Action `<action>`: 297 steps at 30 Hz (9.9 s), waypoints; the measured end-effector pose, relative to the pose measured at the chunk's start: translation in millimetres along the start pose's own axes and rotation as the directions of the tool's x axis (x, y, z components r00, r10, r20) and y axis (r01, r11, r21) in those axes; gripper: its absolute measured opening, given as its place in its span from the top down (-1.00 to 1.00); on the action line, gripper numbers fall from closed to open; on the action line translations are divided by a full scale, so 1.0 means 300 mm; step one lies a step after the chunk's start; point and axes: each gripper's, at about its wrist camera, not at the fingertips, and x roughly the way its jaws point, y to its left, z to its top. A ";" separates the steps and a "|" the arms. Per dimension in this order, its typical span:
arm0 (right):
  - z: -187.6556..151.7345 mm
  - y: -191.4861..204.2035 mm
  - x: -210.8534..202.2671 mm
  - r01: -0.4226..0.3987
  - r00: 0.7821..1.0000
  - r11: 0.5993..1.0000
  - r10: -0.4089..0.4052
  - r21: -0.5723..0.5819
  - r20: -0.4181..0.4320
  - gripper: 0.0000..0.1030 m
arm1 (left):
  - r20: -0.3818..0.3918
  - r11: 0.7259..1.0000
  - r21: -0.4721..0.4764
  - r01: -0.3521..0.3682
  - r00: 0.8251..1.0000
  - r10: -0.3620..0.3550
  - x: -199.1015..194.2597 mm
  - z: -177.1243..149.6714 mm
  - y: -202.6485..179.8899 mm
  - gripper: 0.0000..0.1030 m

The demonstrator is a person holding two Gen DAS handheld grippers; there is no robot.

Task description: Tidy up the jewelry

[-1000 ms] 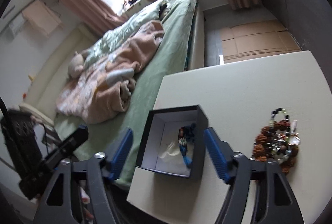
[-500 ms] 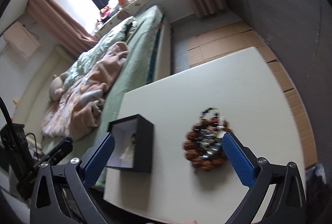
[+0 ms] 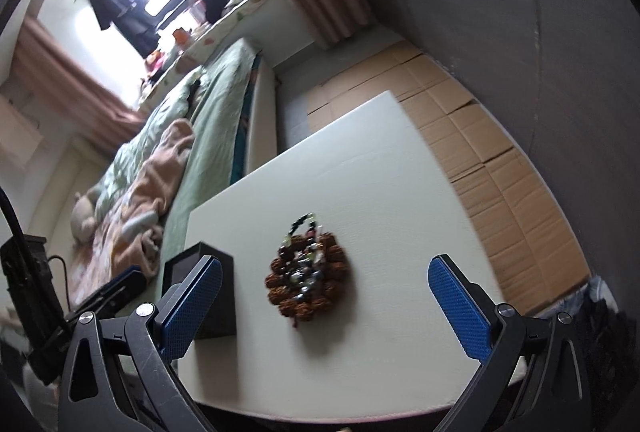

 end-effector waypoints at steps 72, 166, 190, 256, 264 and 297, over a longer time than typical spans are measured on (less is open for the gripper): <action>-0.006 -0.008 0.361 0.040 0.976 0.983 0.000 0.179 -0.218 0.85 | -0.084 0.986 -0.095 0.136 0.986 -0.145 0.118 0.156 -0.054 0.85; -0.054 0.288 0.213 -0.199 0.970 0.977 0.185 -0.081 -0.158 -0.42 | -0.055 0.964 -0.261 -0.049 0.998 0.036 -0.126 -0.101 0.360 -0.54; -0.044 -0.028 0.124 -0.039 0.991 0.995 0.050 0.094 -0.125 -0.41 | -0.202 0.987 -0.142 0.073 0.974 -0.101 0.160 -0.027 0.006 -0.12; -0.036 -0.079 0.162 -0.034 0.989 0.976 0.064 0.217 -0.135 -0.41 | -0.153 0.998 0.025 0.063 0.986 -0.058 0.135 0.094 -0.215 0.62; -0.051 -0.039 0.234 -0.005 0.977 0.984 0.042 0.177 -0.207 0.00 | -0.101 0.999 -0.003 0.053 0.993 -0.053 0.057 0.116 -0.147 0.62; -0.055 0.143 0.396 0.086 0.965 0.990 -0.110 -0.109 -0.238 0.88 | -0.052 0.996 -0.084 0.012 0.998 -0.016 -0.065 0.101 0.047 0.62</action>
